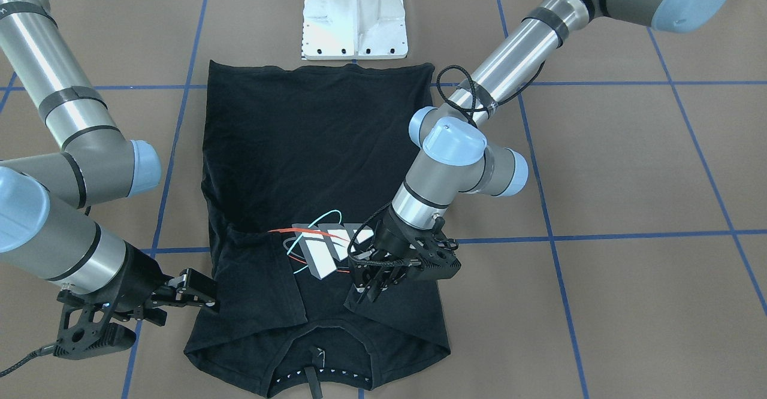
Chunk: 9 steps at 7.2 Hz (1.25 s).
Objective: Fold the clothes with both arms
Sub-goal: 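Grasp the sleeve nearest the left gripper and fold it inward across the shirt, then move the right gripper to the hem corner nearest the robot while the left arm withdraws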
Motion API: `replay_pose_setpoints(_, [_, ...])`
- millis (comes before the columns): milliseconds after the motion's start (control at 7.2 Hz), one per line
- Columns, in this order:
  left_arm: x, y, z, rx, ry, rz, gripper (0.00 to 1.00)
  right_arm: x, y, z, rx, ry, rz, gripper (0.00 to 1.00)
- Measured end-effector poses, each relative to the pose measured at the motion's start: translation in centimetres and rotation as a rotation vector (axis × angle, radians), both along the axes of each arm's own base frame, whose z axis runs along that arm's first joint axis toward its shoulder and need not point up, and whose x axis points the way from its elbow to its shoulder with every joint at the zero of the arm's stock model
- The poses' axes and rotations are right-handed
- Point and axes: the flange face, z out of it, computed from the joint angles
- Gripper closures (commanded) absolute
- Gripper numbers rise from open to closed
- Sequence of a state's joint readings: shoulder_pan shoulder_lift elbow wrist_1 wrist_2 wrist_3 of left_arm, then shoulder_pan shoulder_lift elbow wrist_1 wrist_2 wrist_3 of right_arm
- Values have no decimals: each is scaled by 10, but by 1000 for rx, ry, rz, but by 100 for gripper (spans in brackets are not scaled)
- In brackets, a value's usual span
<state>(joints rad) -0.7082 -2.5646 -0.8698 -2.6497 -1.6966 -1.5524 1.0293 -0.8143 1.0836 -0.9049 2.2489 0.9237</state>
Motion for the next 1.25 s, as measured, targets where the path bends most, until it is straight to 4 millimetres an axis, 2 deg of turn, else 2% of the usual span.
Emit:
replay_pose_setpoints(278, [-12, 5, -18, 29, 36, 23, 1, -2, 1, 1, -35, -10, 4, 0])
replay_pose_setpoints(417, [-20, 12, -20, 34, 54, 73, 1, -6, 3, 0, -65, -11, -1, 0])
replay_pose_setpoints(556, [-33, 23, -12, 38, 69, 120, 1, -8, 7, -3, -92, -10, -5, 0])
replay_pose_setpoints(695, [-53, 39, 6, 35, 73, 161, 1, -5, 16, -4, -116, -19, -5, 0])
replay_pose_setpoints(972, [-107, 71, 37, -11, 46, 231, 1, 11, 56, 13, -165, -48, -5, 0])
replay_pose_setpoints(1111, [-139, 96, 56, -32, 34, 248, 1, 20, 78, 27, -189, -61, -14, 0])
replay_pose_setpoints(1250, [-175, 130, 80, -38, 21, 258, 1, 30, 101, 39, -215, -73, -15, 0])
